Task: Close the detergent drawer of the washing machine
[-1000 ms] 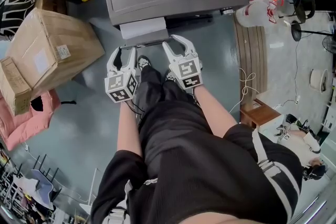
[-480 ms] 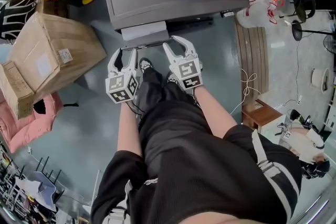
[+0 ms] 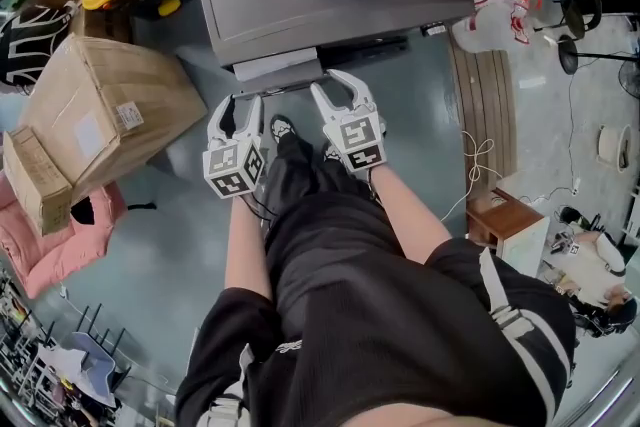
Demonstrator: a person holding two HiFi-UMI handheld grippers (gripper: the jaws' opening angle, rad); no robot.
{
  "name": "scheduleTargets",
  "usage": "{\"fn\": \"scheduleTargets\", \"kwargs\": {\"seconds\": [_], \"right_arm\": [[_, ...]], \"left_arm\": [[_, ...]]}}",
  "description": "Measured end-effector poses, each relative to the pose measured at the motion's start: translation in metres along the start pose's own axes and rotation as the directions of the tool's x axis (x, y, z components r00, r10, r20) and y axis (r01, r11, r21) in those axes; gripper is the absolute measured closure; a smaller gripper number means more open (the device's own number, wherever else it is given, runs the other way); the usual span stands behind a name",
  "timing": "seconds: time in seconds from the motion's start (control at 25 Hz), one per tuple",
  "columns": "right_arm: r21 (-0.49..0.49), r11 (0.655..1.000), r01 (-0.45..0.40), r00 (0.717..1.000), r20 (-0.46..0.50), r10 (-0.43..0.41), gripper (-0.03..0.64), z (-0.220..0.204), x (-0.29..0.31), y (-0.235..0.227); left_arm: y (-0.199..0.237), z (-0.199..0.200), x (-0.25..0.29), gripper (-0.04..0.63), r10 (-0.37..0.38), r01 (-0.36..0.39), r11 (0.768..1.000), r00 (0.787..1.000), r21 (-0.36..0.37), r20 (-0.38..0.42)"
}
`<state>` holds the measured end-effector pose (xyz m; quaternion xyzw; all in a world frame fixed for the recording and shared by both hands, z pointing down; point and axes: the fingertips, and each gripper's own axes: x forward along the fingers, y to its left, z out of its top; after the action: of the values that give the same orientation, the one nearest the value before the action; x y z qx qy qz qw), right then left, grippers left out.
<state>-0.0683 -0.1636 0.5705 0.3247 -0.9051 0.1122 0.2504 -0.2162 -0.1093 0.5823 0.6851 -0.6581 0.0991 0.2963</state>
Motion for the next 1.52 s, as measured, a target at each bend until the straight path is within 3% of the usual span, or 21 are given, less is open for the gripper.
{"fn": "scheduleTargets", "kwargs": {"seconds": [1.52], "right_arm": [[0.010,0.999,0.037,0.999,0.012,-0.037,0.479,0.012,0.016,-0.007]], "left_arm": [[0.010,0.014,0.016,0.354,-0.033,0.033,0.999,0.999,0.020,-0.010]]}}
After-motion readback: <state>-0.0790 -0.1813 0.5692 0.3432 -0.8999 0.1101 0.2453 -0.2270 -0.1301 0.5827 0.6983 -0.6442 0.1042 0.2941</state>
